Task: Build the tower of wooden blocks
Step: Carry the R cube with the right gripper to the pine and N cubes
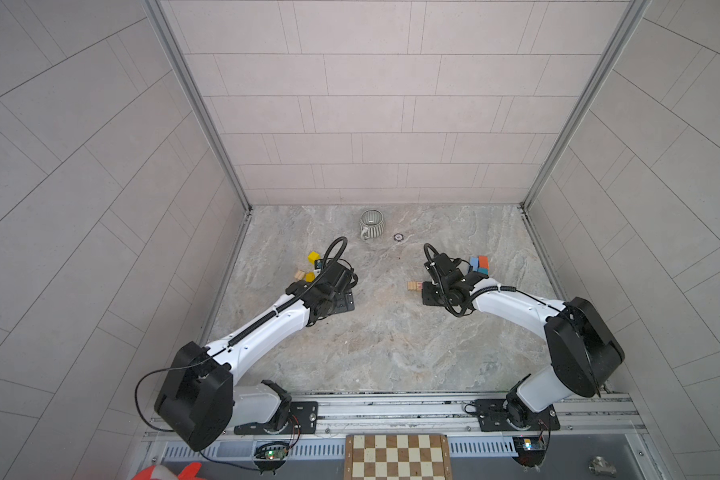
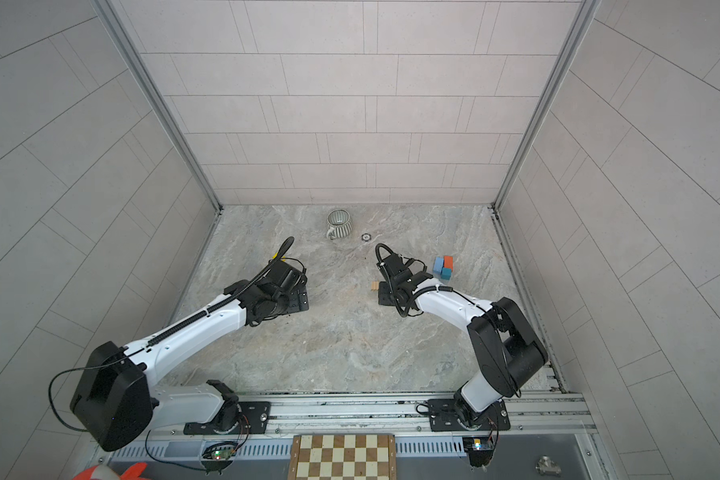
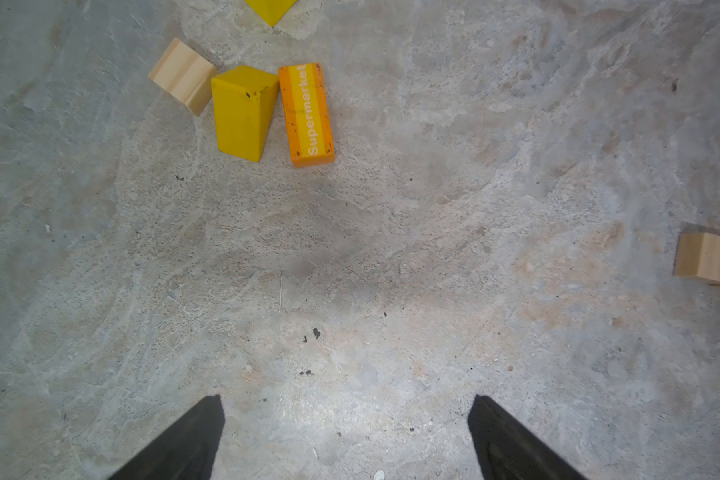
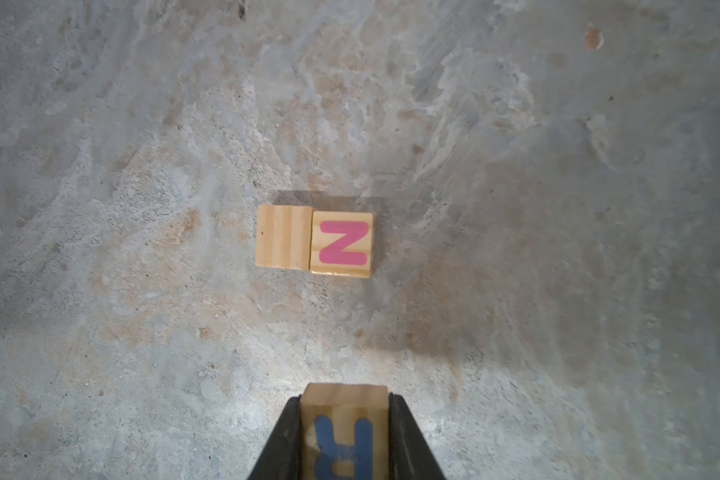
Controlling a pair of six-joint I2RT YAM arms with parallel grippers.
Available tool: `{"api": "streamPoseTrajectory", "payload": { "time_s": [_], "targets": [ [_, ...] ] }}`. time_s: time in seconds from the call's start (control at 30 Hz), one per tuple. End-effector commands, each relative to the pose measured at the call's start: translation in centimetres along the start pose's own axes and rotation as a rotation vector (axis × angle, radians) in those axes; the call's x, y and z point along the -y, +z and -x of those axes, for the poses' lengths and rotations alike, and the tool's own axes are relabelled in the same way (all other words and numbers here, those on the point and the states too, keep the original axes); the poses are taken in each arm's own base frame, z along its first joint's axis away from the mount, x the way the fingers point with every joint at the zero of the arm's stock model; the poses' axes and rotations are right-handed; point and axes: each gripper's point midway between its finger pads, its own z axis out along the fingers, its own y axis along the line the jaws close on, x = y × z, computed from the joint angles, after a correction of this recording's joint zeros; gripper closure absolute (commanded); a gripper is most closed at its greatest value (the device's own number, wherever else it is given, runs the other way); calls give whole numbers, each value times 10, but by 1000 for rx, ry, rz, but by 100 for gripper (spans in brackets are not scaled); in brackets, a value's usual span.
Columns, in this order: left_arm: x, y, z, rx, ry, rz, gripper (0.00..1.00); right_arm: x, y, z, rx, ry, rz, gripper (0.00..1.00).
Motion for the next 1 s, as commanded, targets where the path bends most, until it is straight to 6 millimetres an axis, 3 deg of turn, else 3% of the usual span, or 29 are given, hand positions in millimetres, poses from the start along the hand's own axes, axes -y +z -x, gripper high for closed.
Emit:
{"api": "streamPoseTrajectory", "payload": {
  "time_s": [0.0, 0.33, 0.97],
  "targets": [
    [-3, 1, -3, 0, -2, 11, 1, -11, 12, -1, 12, 26, 8, 79],
    [-2, 8, -6, -6, -2, 11, 2, -35, 36, -14, -2, 14, -2, 79],
    [0, 8, -7, -5, -6, -9, 2, -24, 48, -11, 17, 51, -100, 75]
  ]
}}
